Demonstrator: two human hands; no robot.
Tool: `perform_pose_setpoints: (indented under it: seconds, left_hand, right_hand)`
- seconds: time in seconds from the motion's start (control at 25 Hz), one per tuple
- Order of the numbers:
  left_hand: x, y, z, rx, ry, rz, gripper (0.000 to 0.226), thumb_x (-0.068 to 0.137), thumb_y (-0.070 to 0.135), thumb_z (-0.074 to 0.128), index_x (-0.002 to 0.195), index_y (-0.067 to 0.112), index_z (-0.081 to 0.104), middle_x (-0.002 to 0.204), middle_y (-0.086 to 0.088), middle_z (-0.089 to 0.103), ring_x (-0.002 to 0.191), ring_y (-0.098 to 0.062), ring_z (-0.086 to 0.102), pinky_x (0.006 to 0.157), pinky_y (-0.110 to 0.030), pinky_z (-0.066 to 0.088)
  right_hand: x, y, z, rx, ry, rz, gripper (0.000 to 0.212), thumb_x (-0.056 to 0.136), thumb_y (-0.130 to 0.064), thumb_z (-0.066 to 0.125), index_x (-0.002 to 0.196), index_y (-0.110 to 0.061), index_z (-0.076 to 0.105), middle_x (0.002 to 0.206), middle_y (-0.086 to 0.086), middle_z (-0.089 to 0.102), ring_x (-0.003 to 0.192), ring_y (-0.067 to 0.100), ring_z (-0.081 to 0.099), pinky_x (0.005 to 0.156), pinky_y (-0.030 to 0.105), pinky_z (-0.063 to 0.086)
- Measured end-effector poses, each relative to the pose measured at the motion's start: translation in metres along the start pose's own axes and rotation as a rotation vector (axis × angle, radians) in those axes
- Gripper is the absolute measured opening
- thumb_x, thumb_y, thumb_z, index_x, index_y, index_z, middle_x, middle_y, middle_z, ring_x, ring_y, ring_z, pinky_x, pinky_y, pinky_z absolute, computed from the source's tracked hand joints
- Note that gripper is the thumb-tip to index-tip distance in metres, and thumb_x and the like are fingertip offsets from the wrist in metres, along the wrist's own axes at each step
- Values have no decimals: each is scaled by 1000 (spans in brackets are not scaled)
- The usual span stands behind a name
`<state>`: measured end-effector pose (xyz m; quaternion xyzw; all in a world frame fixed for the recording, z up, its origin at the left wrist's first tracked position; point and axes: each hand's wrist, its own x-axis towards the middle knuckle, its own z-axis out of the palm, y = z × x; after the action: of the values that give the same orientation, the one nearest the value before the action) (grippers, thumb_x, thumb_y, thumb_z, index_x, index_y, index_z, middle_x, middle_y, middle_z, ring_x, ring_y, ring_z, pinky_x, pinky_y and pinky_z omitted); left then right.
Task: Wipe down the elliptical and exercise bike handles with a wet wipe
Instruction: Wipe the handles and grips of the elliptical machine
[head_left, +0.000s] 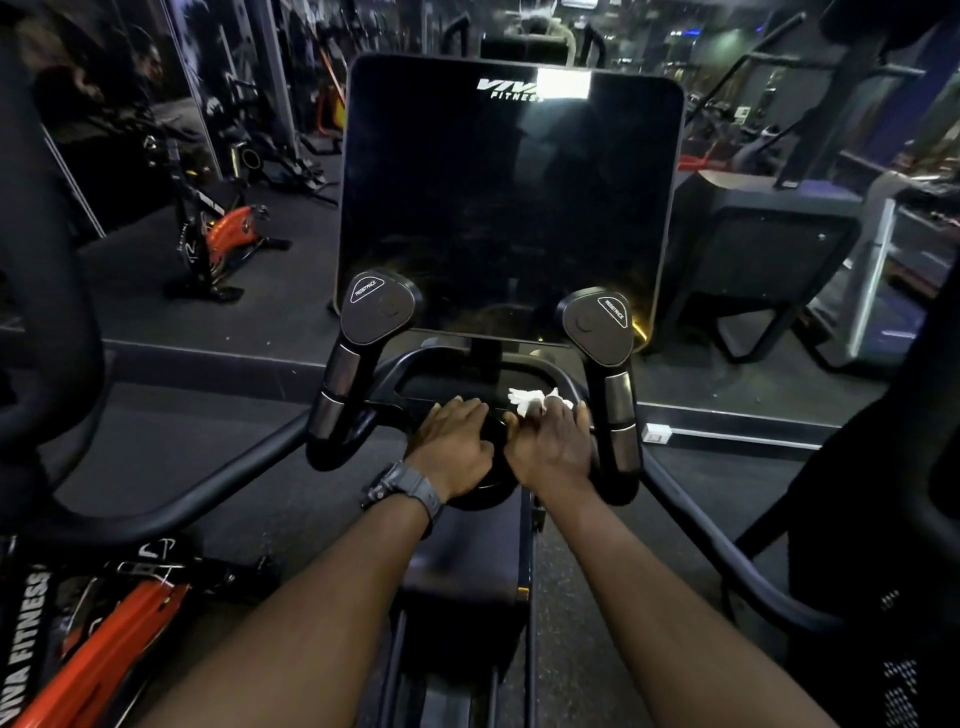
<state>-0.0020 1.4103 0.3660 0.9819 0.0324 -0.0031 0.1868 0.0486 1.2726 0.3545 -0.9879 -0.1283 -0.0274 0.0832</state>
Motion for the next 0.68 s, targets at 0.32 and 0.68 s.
perform_pose_setpoints:
  seconds: [0.32,0.68]
  left_hand:
    - [-1,-12,15,-31,87,74,57,102,37,33,154,13,27,162,-2,22,152,-19,8,122,-31,-4]
    - [4,-17,13,-42,51,90,54,100,43,34,149,20,38,158,-3,33,148,-22,20,123,-37,6]
  right_hand:
    - [69,-38,4,223,-61,-1,71,93,-40,7,128,-6,59,138,14,55,127,31,48,110,25,29]
    - [78,-38,-6,186,-215,-253,72,93,-72,5,142,-39,45,155,-2,38,148,17,23,117,47,11]
